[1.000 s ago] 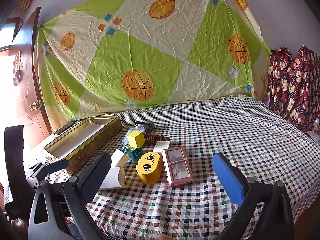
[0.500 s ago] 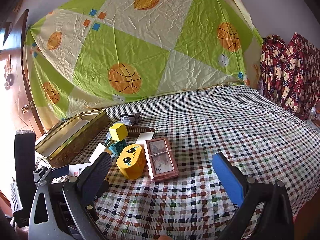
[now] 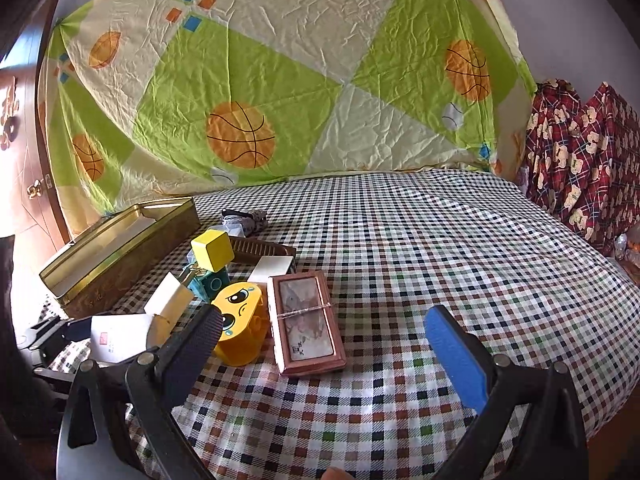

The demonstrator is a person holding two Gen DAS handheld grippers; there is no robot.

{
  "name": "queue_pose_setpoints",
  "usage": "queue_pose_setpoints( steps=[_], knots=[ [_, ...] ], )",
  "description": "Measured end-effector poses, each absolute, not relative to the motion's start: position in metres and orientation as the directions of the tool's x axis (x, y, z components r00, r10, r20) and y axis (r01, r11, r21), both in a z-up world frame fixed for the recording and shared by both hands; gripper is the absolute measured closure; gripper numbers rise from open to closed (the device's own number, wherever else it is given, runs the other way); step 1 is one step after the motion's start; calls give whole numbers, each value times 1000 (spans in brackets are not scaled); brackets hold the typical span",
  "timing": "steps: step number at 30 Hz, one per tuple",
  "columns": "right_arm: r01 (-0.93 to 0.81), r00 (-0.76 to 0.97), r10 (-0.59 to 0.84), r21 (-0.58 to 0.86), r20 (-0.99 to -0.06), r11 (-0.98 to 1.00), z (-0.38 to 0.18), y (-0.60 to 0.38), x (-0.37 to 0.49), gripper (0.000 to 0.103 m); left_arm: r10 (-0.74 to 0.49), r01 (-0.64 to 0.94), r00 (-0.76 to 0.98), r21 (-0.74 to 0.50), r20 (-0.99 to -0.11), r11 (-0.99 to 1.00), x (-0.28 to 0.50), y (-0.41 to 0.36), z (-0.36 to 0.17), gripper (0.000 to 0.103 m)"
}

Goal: Organize rigid objects
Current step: 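Grasp the white red-seal box with the left tool while the right tool grasps the brown picture frame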

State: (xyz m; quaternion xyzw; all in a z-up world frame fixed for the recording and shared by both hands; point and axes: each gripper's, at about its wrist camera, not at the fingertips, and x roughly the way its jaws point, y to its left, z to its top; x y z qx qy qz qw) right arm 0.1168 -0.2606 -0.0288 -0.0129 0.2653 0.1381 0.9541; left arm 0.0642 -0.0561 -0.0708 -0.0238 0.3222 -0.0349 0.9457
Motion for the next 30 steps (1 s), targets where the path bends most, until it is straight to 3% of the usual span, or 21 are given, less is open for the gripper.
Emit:
queue_pose_setpoints(
  steps=[3,7,13,19,30],
  knots=[
    [-271,805,253,47,-537,961,-30,-260,130,2,-60,32,813,-58,-580,998,64,-48,-62,12],
    [-289,762,257,43,-594,956,-36,-255,145,19,-30,10,829,-39,-558,999,69,-38,-54,12],
    [-331,696,271,37,-666,943,-49,-244,161,23,-3,-5,839,-13,-543,1000,81,-30,-49,12],
    [-376,626,295,51,-722,925,-58,-237,168,55,-40,12,823,-53,-566,999,92,-21,-54,12],
    [-391,711,282,-29,-644,920,-51,-230,146,56,-53,16,854,-76,-517,997,81,-18,-51,12]
  ],
)
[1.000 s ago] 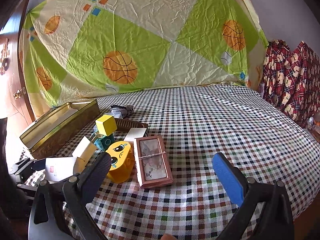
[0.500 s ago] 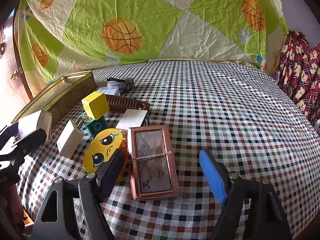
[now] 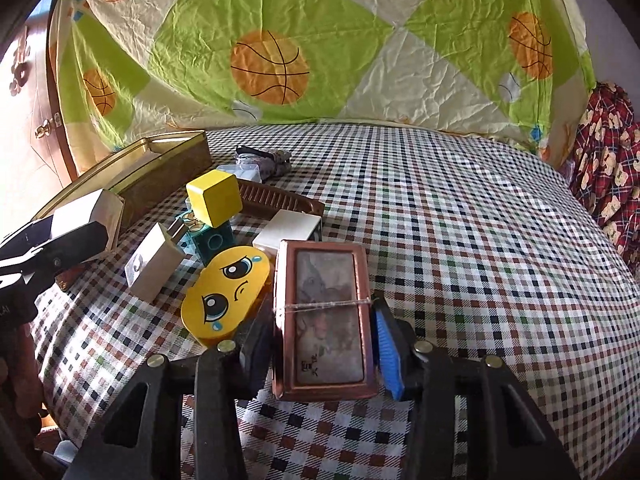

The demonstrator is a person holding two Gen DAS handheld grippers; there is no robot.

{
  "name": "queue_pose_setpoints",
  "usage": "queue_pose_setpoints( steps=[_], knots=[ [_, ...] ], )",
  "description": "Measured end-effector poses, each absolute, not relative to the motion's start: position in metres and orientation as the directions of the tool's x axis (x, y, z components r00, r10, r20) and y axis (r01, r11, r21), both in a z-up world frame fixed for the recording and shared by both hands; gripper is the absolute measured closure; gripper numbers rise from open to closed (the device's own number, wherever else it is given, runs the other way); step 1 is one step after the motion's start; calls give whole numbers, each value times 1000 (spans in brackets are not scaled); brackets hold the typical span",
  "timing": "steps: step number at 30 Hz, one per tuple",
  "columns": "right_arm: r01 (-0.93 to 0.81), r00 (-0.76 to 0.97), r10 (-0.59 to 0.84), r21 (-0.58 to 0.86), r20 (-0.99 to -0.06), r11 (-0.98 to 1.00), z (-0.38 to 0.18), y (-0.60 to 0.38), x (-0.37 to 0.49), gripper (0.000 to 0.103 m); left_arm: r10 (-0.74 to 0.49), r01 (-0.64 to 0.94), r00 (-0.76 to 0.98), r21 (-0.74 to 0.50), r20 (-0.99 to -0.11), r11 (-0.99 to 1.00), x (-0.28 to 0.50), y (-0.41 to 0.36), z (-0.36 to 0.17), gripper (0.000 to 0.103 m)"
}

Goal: Organize rigid objects
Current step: 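Grasp the white red-seal box with the left tool while the right tool grasps the brown picture frame, then carry the white box and the picture frame toward the gold tin with both tools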

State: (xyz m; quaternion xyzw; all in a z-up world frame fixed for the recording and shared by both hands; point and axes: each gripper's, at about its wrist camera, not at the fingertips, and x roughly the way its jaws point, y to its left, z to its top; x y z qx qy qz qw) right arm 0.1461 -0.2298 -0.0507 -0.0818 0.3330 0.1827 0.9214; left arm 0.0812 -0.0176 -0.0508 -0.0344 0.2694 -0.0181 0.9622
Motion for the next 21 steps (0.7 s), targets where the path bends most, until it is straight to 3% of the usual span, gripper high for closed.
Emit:
queue_pose_setpoints(
  steps=[21],
  knots=[
    [-358,851,316,-22,-420,934,-27,-237,128,56,-1,-9,904,-21,-427,1000,65,-25,-45,12]
  ],
)
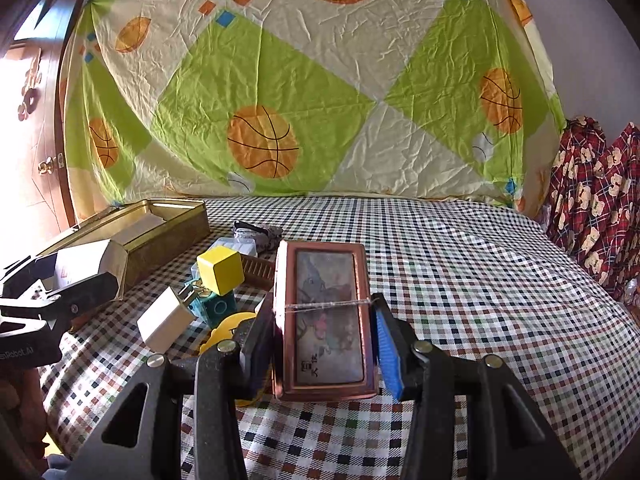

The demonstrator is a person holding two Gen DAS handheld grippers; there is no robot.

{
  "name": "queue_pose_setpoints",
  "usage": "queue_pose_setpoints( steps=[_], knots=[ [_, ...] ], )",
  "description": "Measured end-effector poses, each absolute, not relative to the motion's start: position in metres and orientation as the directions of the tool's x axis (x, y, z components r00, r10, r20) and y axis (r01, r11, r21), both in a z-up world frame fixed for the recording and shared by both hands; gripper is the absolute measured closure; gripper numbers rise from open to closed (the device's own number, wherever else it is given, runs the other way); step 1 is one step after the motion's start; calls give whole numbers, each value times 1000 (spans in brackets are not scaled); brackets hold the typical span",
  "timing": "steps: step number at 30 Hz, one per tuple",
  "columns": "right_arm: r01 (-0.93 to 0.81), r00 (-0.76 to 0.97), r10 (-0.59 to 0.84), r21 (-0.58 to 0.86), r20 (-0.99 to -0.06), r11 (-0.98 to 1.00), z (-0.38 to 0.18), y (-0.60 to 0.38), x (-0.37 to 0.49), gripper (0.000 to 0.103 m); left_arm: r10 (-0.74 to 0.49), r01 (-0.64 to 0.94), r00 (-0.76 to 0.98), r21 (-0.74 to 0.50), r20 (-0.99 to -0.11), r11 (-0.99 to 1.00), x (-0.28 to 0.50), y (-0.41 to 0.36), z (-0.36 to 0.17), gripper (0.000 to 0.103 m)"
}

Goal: Organize rigid objects
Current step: 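Carry the white box and the picture frame toward the gold tin with both tools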

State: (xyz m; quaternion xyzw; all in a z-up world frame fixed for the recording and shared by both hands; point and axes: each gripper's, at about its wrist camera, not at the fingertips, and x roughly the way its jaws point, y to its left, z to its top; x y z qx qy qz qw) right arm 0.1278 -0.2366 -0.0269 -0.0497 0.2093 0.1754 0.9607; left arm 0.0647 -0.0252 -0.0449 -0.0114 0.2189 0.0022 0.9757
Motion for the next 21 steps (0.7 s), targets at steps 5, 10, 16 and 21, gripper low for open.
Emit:
queue_pose_setpoints(
  steps=[5,10,16,21],
  knots=[
    [-357,864,324,-16,-386,934,-26,-237,122,56,14,-24,916,-19,-400,1000,60,-25,-43,12],
    [-357,870,329,-11,-367,934,-26,-238,120,56,26,-33,928,-12,-372,999,56,-26,-42,12],
    [-352,886,326,-19,-329,936,-25,-239,113,56,32,-39,937,-13,-348,999,52,-25,-41,12],
    [-349,895,330,-12,-300,937,-24,-242,109,56,38,-47,942,-19,-334,999,50,-23,-40,12]
  ],
)
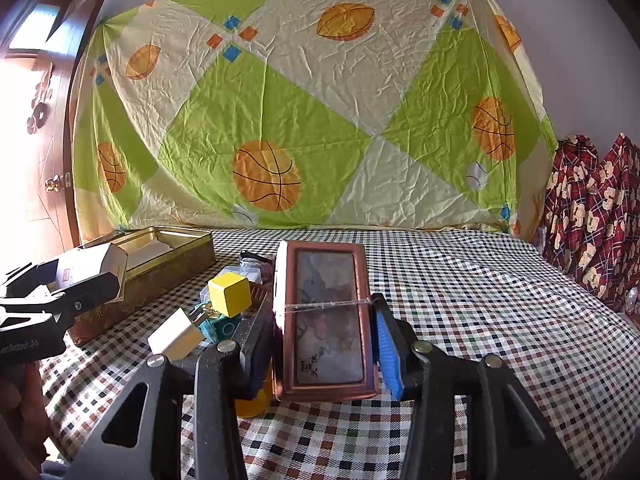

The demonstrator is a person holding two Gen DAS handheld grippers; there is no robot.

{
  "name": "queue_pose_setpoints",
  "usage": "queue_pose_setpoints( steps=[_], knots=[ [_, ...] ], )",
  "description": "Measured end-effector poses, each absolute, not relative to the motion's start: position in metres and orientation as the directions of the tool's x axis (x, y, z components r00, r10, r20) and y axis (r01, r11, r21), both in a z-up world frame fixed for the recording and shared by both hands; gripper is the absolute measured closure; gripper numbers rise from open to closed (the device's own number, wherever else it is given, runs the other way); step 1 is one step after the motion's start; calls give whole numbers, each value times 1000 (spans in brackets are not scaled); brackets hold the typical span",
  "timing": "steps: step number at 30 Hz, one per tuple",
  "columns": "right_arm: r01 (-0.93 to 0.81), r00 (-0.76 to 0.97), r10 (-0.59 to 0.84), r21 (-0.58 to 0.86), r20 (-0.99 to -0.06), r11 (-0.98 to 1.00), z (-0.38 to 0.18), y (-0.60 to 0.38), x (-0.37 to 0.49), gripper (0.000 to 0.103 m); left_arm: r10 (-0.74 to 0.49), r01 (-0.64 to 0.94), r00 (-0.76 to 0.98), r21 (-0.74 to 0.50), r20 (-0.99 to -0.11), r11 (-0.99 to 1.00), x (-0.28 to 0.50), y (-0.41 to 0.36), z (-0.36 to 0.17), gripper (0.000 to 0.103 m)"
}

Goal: Organize rigid objects
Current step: 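Carry the white box and the picture frame toward the gold tin with both tools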

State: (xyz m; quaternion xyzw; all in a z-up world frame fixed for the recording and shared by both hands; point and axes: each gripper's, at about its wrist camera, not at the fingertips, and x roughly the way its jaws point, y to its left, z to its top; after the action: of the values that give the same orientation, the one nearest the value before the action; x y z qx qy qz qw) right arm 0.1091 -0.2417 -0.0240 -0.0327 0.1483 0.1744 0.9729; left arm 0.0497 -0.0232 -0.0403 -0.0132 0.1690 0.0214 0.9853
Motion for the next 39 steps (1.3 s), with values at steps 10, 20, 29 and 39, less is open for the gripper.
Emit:
queue_pose_setpoints(
  steps=[10,20,29,39],
  knots=[
    [-340,908,325,-11,-263,940,-23,-244,104,56,52,-63,951,-29,-305,998,43,-21,-39,12],
    [-337,915,325,-10,-237,941,-22,-246,99,56,63,-76,964,-40,-259,996,36,-18,-38,12],
    [-312,928,305,0,-215,950,-21,-249,96,56,74,-86,973,-45,-216,995,30,-17,-36,12],
    [-299,934,294,7,-204,954,-22,-251,95,56,77,-89,979,-53,-189,995,26,-15,-36,12]
  ],
)
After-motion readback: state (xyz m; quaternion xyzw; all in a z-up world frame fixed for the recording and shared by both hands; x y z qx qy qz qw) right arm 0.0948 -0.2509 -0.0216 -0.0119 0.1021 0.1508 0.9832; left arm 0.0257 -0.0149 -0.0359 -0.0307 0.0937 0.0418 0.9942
